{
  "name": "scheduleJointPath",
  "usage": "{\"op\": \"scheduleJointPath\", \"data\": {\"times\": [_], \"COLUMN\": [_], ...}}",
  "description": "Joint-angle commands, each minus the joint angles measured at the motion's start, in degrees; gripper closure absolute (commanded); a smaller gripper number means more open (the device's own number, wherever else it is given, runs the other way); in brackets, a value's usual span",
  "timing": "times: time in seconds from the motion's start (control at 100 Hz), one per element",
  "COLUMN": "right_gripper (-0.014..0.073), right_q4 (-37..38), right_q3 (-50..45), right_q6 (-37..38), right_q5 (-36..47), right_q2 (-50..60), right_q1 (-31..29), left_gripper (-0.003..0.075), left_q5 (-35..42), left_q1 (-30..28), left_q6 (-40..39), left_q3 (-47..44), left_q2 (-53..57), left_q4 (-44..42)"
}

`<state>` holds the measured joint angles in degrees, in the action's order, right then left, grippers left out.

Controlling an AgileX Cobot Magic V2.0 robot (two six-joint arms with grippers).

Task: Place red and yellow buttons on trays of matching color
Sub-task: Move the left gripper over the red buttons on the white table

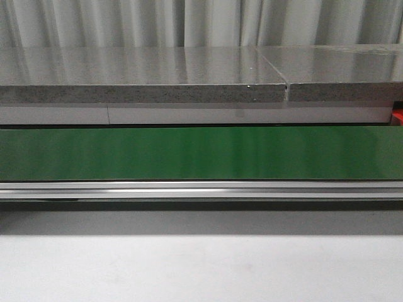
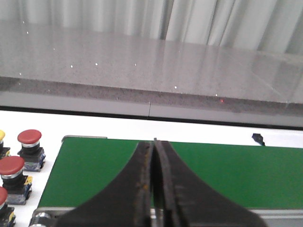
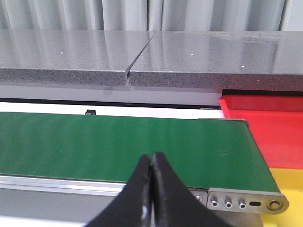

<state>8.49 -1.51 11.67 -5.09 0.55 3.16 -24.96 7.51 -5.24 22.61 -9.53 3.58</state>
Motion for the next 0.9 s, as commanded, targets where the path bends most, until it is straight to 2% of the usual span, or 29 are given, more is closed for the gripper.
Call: {"op": "scheduleJointPath", "data": {"times": [0.0,0.19,0.65,0.69,0.7,0.75,0.8,0.89], "right_gripper": [0.0713,0.0713,0.0713,0.0713,0.0662,0.0662,0.0662,0.0662], "right_q4": [0.47,0.47,0.47,0.47,0.47,0.47,0.47,0.47], "right_q3": [0.55,0.55,0.55,0.55,0.55,0.55,0.55,0.55], "right_q6": [-0.08,-0.08,-0.08,-0.08,-0.08,-0.08,-0.08,-0.08], "right_q5": [4.57,4.57,4.57,4.57,4.57,4.57,4.57,4.57], "right_q2": [0.92,0.92,0.92,0.92,0.92,0.92,0.92,0.92], "right_q1": [-0.08,-0.08,-0.08,-0.09,-0.09,-0.09,-0.09,-0.09], "left_gripper": [0.0739,0.0739,0.0725,0.0694,0.0687,0.0623,0.0530,0.0291], "left_q5": [-3.69,-12.94,-15.72,-15.72,-15.83,-16.04,-16.65,-17.54], "left_q1": [0.50,0.50,0.50,0.50,0.50,0.50,0.50,0.50], "left_q6": [-0.55,-0.55,-0.55,-0.55,-0.55,-0.55,-0.55,-0.55], "left_q3": [7.76,16.99,17.94,17.94,17.94,17.94,17.94,17.94], "left_q2": [-5.44,-14.34,-20.90,-20.90,-20.90,-20.90,-20.90,-20.90], "left_q4": [0.71,0.96,0.97,0.97,0.97,0.97,0.97,0.97]}}
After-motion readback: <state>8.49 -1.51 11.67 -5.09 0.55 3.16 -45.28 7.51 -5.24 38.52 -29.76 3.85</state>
